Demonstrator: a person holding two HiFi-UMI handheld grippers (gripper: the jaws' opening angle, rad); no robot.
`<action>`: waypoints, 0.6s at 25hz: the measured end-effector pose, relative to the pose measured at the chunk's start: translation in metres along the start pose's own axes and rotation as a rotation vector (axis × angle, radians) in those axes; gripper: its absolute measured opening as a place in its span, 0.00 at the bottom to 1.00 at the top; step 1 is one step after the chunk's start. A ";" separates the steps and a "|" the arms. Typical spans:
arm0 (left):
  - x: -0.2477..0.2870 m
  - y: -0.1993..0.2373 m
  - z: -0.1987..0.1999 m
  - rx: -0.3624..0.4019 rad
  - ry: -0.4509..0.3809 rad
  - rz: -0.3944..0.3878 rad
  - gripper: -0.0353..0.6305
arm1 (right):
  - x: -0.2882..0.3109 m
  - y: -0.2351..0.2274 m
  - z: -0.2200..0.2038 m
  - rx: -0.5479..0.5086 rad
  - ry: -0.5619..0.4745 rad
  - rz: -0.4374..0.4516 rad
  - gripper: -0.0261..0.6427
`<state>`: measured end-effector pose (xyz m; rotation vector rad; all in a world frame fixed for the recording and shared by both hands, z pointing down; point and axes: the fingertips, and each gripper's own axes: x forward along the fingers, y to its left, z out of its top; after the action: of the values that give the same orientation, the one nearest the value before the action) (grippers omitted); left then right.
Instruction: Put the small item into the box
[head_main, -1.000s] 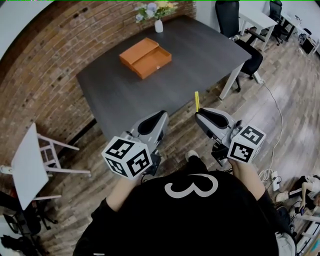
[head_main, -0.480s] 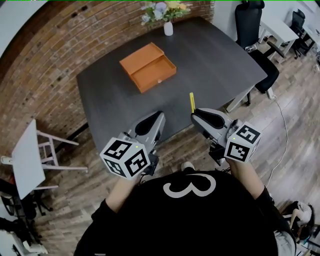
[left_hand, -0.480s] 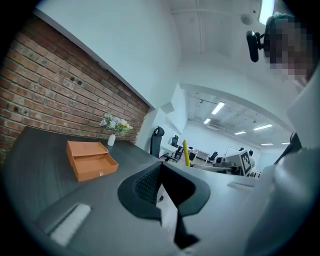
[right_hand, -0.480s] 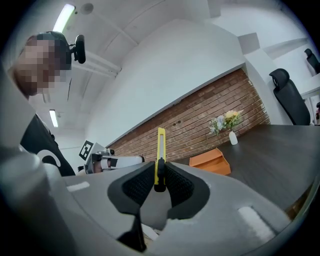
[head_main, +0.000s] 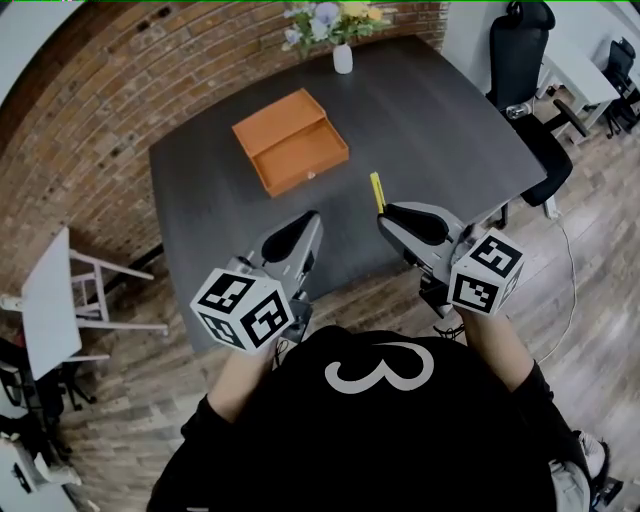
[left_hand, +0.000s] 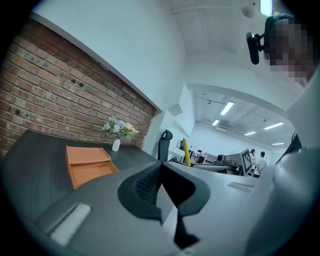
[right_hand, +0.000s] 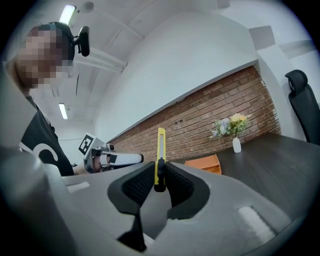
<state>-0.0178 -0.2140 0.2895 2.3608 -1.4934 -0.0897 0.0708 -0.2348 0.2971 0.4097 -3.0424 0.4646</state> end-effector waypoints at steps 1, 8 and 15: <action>0.001 0.003 0.000 -0.001 -0.002 0.007 0.07 | 0.002 -0.003 0.002 -0.006 0.000 0.004 0.14; 0.016 0.033 0.002 -0.015 -0.001 0.040 0.07 | 0.028 -0.027 0.011 -0.040 0.016 0.011 0.14; 0.036 0.081 0.005 -0.039 0.021 0.098 0.07 | 0.074 -0.053 0.026 -0.064 0.051 0.028 0.14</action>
<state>-0.0735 -0.2784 0.3158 2.2467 -1.5801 -0.0692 0.0139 -0.3100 0.2935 0.3478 -3.0080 0.3724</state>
